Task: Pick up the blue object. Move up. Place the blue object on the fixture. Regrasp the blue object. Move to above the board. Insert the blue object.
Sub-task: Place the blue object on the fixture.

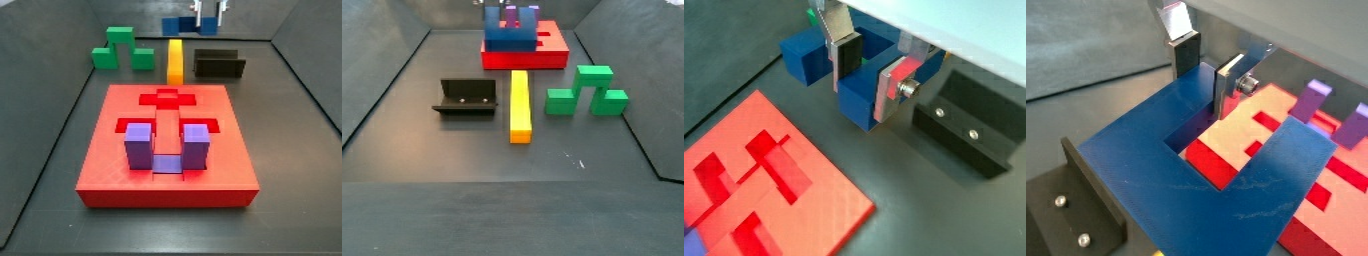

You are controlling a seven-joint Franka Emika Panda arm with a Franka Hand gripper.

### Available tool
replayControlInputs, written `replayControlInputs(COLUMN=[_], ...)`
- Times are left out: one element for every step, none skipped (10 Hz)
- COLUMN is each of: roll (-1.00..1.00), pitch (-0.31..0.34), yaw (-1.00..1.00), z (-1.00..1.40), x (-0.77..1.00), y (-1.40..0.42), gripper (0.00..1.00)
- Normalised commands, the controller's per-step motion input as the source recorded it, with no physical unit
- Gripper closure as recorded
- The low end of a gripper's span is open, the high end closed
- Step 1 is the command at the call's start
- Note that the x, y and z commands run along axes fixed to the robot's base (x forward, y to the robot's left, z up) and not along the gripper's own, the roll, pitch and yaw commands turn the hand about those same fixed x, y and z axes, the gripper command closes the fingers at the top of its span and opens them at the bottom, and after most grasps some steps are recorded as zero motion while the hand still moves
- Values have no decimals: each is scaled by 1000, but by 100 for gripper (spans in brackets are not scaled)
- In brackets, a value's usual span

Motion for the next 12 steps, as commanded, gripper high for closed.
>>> replayControlInputs(roll=[-329, -303, -329, -326, -326, -374, -469, -523, -554, -591, -640, -651], pitch=[11, 17, 9, 23, 49, 89, 103, 83, 54, 6, 0, 0], yaw=[-234, -220, -183, -180, -166, -174, -186, -163, -137, -114, -111, -134], z=[0, 0, 0, -26, -126, -283, -403, -434, -420, -389, -351, -329], x=[903, 903, 897, 897, 903, 903, 860, 840, 846, 860, 874, 880], y=[357, 386, 414, 411, 406, 300, 240, 269, 280, 289, 260, 231], gripper=[100, 100, 100, 100, 100, 100, 100, 100, 100, 100, 100, 100])
